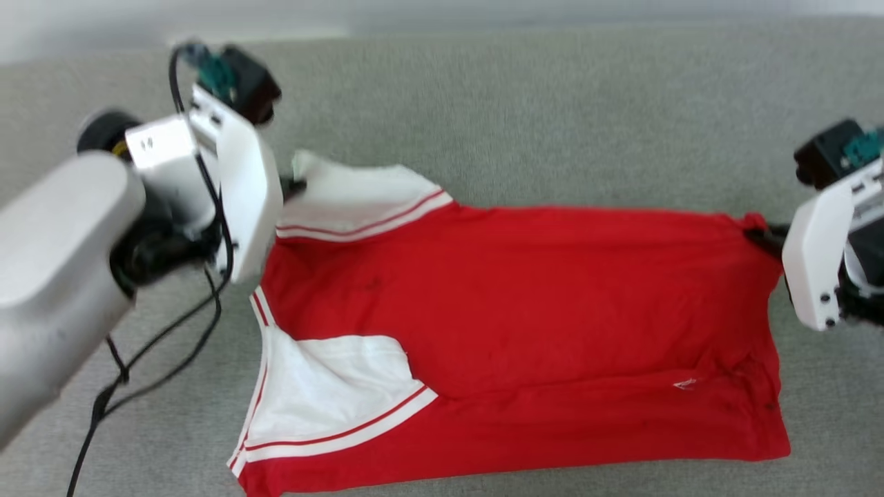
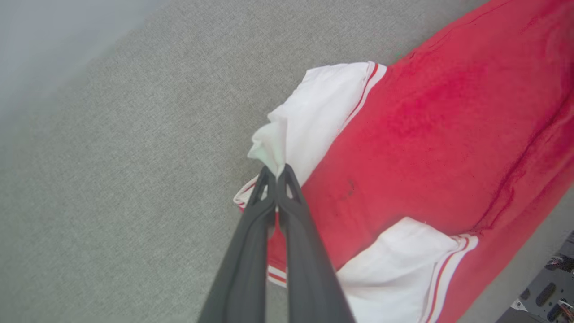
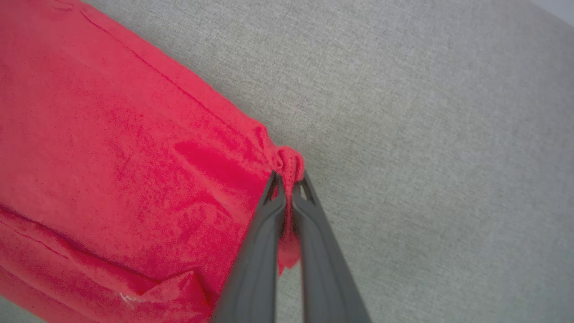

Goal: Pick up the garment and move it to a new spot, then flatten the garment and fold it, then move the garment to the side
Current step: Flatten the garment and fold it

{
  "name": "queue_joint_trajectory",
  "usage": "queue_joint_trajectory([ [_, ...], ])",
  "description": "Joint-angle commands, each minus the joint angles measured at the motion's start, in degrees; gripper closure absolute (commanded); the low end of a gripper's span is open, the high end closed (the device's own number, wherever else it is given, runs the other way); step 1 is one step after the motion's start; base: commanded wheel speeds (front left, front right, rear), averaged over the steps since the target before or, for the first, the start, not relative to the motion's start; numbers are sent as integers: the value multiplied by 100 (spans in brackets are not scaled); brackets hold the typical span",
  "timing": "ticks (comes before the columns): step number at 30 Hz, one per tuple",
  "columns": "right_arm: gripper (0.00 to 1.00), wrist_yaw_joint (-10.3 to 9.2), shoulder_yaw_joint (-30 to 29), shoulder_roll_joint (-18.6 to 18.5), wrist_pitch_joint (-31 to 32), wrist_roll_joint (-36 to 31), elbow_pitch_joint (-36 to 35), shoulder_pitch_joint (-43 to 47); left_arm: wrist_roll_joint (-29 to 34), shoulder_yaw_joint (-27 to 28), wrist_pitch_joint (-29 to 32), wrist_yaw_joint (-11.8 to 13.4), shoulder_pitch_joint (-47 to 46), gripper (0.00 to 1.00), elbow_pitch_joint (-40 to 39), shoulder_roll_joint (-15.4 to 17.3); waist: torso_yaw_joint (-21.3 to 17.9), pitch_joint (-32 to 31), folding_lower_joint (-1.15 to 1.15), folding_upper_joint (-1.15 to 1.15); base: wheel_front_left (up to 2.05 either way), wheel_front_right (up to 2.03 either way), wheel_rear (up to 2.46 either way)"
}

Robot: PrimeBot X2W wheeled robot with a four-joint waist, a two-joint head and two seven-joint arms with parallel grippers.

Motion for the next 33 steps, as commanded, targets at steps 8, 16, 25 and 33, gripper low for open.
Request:
queue_joint_trajectory([
  [8,100,-4,55,-300,-500,208,-330,1080,-190,-213,-289,291,1113,100,-683,474,93,-793,1,0,0,0,0],
  [16,100,-4,-49,-434,-704,299,-565,1912,-363,-380,-525,611,1981,100,-1287,919,89,-1024,1,0,0,0,0],
  [25,100,-4,-99,-149,-832,175,-418,2511,-560,-615,-886,871,2845,100,-1321,966,79,-860,1,0,0,0,0],
  [33,0,-4,-304,52,-1426,85,-165,2535,-293,-465,-1897,982,3137,0,-987,777,111,-1051,1,0,0,0,0],
])
